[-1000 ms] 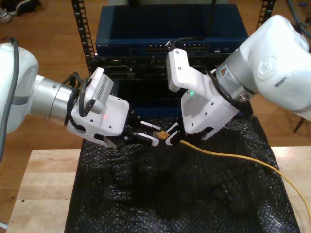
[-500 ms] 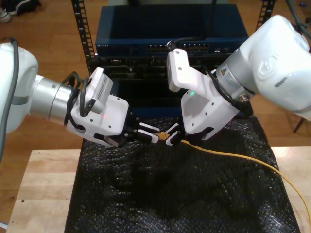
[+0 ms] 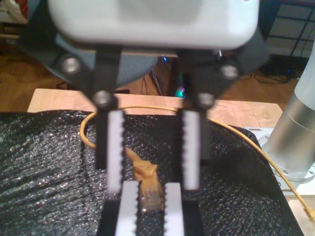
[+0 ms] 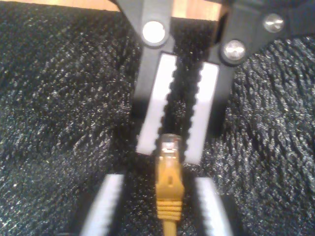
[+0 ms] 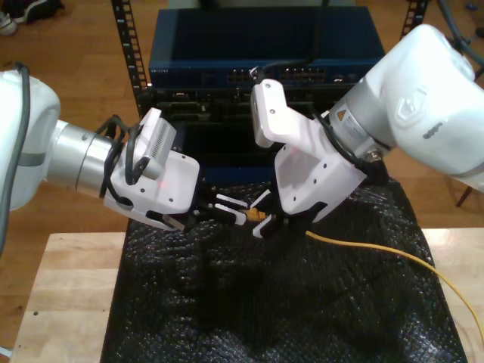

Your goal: Grab the cable and plug it in

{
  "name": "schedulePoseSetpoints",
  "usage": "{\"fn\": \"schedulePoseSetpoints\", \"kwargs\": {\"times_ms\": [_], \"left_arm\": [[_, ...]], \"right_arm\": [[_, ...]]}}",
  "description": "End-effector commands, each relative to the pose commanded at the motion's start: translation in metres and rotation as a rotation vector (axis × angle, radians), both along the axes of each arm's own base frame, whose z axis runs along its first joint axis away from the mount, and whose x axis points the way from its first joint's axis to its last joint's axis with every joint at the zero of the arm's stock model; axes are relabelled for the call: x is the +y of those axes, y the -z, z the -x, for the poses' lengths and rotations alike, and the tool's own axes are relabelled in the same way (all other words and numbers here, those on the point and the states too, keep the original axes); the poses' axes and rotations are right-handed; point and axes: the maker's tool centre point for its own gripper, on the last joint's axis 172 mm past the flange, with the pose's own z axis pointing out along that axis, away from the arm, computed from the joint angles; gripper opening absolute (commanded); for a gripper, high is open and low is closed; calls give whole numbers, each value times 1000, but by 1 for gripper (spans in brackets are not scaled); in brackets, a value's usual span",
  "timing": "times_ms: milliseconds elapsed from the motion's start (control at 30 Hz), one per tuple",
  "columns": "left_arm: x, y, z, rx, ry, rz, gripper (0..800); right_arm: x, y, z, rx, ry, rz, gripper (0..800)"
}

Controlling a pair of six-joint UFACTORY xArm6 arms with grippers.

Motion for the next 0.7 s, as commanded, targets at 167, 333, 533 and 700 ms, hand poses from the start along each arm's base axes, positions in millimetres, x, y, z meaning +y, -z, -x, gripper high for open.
{"fn": "schedulePoseSetpoints", "kwargs": {"times_ms": [167,333,533,700], "left_arm": [[-1,-3,0,-2,6,4,13],[-2,-5,0,4,14,10,17],[-6,-15,12,51,61,43,15],[2,-13,13,155,35,62,13]], "right_arm": [[-2,-21,-4,-73,-16,-14,609],[-2,-28,-7,-127,-59,-23,757],[-3,-29,-8,-167,-111,-26,800],[-4,-48,-6,-218,-122,-43,800]]}}
